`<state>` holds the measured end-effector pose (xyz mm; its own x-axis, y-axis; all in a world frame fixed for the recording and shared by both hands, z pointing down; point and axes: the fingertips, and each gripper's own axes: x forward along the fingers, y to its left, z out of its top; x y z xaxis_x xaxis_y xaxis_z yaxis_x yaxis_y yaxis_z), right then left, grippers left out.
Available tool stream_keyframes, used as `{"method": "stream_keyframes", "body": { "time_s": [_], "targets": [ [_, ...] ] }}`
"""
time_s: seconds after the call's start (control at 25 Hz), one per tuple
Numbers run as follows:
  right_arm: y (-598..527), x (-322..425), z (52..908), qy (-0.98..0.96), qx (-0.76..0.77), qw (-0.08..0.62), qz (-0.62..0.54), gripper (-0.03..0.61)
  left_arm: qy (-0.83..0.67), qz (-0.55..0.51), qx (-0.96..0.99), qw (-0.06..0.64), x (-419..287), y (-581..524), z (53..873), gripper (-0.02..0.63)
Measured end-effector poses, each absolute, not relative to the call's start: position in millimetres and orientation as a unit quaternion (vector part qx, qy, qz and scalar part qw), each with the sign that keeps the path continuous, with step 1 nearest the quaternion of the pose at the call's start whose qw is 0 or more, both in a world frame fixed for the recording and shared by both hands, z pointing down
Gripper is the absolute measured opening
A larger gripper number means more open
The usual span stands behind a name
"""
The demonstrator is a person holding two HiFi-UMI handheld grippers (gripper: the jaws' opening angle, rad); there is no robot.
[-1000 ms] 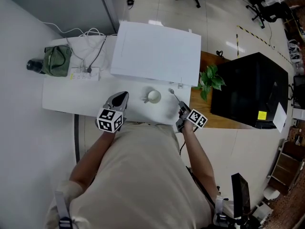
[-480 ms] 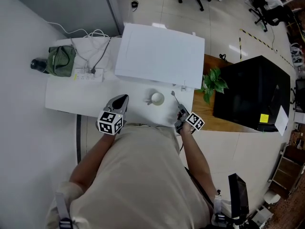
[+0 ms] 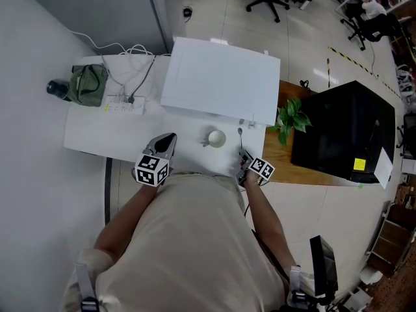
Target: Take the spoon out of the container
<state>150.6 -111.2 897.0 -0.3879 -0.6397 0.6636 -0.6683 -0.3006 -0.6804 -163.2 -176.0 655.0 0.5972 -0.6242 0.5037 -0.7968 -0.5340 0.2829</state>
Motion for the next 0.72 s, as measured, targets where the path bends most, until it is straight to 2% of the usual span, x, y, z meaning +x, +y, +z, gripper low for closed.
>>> {"method": "stream_keyframes", "body": {
  "time_s": [0.72],
  "targets": [
    [-94.8,141.0,921.9,-0.625,0.516,0.189,0.554,0.053,-0.427,0.166,0.854,0.246,-176.9,-157.3,654.5,0.000]
  ]
}}
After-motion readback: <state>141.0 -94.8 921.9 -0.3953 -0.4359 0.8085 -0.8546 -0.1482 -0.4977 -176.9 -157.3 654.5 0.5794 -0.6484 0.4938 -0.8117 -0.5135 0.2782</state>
